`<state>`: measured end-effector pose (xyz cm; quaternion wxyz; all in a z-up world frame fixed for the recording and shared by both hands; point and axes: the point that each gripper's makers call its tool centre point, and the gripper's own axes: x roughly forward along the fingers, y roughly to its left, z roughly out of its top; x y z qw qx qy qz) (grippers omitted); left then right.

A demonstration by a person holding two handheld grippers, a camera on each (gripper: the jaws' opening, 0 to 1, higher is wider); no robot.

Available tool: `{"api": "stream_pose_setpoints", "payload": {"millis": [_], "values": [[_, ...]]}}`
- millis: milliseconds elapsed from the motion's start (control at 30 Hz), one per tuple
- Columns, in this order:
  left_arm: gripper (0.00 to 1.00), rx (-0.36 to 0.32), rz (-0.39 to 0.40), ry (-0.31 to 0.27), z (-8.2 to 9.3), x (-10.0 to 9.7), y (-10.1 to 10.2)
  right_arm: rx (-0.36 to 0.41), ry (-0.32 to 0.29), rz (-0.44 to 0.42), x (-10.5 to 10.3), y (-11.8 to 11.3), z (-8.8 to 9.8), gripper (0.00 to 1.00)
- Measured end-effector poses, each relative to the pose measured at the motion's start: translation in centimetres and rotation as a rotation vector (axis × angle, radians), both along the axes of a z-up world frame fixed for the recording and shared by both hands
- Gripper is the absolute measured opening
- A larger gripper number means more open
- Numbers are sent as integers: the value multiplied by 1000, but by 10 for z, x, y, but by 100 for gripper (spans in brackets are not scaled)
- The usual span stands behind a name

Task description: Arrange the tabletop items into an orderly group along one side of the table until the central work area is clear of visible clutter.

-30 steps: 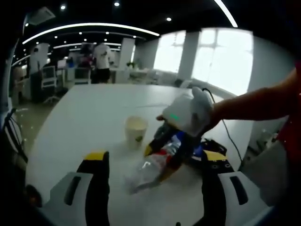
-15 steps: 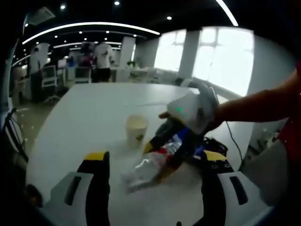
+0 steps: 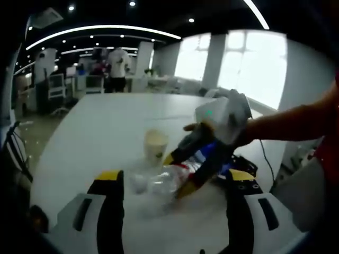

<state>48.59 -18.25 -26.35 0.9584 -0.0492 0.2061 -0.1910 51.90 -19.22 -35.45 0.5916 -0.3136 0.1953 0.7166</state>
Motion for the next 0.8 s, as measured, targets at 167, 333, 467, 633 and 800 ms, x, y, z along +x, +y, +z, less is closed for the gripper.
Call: {"api": "stream_pose_setpoints", "payload": {"millis": [167, 333, 467, 633, 800], "values": [[74, -1, 5, 1, 0, 0, 2, 22, -5, -13, 1, 3, 6, 37], [74, -2, 8, 0, 1, 0, 2, 47, -3, -27, 2, 6, 12, 37], [74, -10, 20, -6, 2, 0, 4, 69, -8, -40, 3, 10, 17, 37], [74, -11, 25, -4, 2, 1, 6, 89, -7, -58, 4, 13, 20, 37], [74, -17, 45, -7, 4, 4, 10, 109, -6, -85, 5, 16, 22, 37]]}}
